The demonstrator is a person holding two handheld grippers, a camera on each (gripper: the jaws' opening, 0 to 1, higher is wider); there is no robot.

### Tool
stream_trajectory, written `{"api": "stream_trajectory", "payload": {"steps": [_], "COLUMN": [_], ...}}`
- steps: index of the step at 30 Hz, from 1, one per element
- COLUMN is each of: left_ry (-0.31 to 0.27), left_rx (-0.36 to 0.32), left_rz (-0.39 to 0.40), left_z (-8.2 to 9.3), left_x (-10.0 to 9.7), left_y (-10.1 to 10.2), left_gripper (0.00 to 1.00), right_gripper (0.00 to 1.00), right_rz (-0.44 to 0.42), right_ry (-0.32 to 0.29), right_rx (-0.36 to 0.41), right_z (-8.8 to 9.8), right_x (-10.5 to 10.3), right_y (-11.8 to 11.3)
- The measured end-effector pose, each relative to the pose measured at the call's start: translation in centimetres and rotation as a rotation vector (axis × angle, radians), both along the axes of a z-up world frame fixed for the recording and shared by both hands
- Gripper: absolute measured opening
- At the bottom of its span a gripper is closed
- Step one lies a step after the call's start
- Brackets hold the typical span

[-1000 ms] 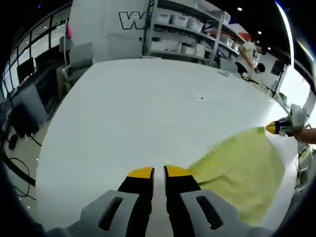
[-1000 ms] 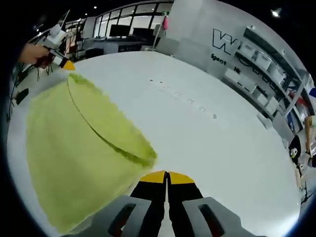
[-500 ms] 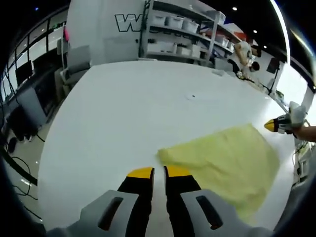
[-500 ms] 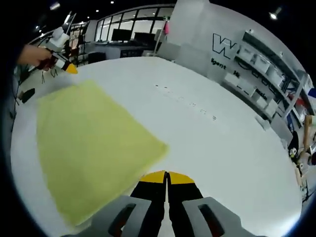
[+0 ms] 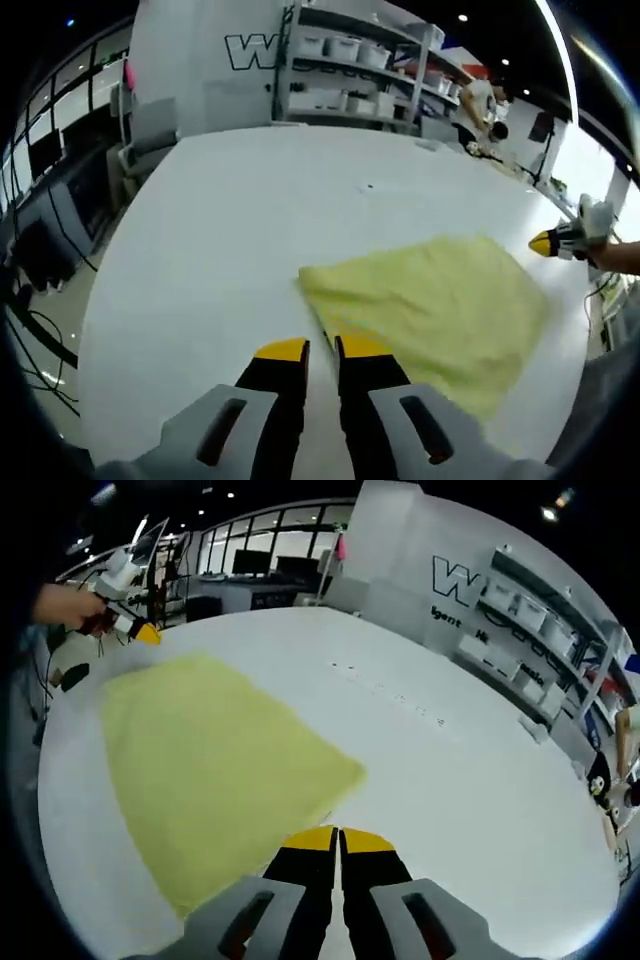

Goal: Fold the garment on the visible template until the final outline fits inside the template.

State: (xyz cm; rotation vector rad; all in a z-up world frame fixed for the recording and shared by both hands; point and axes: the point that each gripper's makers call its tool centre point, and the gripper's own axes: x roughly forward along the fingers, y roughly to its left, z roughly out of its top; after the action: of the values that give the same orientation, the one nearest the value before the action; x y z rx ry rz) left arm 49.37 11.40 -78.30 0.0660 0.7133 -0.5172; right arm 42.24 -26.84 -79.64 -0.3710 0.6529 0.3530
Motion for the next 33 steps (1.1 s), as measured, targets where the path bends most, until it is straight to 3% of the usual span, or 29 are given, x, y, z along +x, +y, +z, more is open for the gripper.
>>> {"api": "stream_trajectory", "payload": {"steps": [15, 26, 33], "left_ry": [-0.011, -0.009, -0.014], "left_rx": [-0.002, 0.023, 0.006], "left_rz": [-0.046, -0.102, -0.116], "left_z": [-0.6, -2.0, -2.2], "left_x": [-3.1, -6.7, -8.5], "left_y": [0.8, 1.2, 1.0], "left_gripper": [0.21, 0.27, 0.28], "right_gripper": [0.14, 0.26, 0.27], "right_rz": [0.040, 0.068, 0.076], "right_ry": [0.003, 0.038, 0.058], "right_rx": [0.061, 0.076, 0.082], "right_z": [0.4, -0.7, -1.1], "right_x": [-3.6, -6.8, -8.5], "right_y": [2.3, 3.9, 4.4]}}
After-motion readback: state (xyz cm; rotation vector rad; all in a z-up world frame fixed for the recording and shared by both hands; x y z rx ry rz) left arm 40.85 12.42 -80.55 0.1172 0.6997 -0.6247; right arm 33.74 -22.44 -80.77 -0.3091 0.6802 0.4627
